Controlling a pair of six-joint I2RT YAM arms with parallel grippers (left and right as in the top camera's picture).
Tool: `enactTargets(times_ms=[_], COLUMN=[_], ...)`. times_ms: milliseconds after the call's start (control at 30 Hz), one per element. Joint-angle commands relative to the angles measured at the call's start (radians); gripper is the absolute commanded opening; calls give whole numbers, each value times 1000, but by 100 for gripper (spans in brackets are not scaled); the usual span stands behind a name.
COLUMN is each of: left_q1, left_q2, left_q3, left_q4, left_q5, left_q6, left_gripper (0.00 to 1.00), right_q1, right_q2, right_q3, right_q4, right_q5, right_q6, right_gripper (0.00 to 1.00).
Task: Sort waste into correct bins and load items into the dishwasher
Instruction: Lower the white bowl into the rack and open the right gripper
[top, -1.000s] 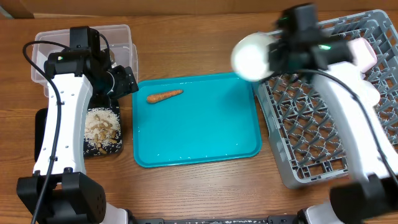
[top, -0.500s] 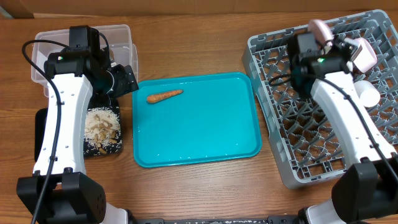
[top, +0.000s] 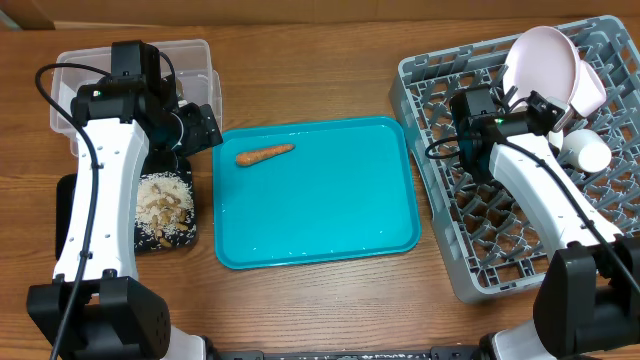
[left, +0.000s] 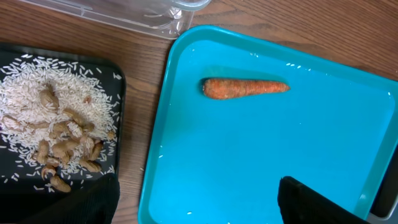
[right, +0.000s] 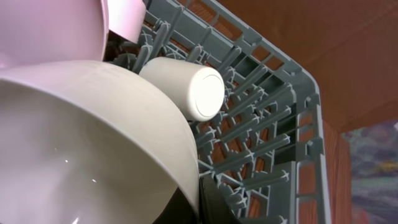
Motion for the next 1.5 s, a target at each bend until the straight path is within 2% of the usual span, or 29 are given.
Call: enactTargets(times_ms=[0,300,867,933,1100,1167,1267,1333,1467], left_q1=[-1,-1,-1,-1,-1,-1,-1,-1,-1], left_q2=[-3,-3,-3,-3,-3,-3,-3,-3,-3], left_q3=[-2,-2,-2,-2,-2,-2,-2,-2,-2], left_q4=[-1,-3,-4,-4,-5,-4,-3,-4,-4], left_q5=[-10,-10,-10,-11,-10,-10,-10,-11,-10], left_q6=[-2,-2,-1,3,10,10,10,18,18], left_gripper=[83,84,86,86,86,86,86,86,86], right_q1=[3,7,204,204,182,164,124,90,87], right_q2=[0,17,18,18,18,18,20,34,68], right_q3=[-2,-3,-3,-2,-2,-2,-3,-5,-24], right_q4=[14,19,-22,-19,-3,-2,-2,-6,-6], right_q5=[-35,-115,-139,-82,217,258,206,95,-9], right_q6=[27,46,46,46,45,45,45,45,46], right_gripper=[4,4,4,4,4,4,4,4,4])
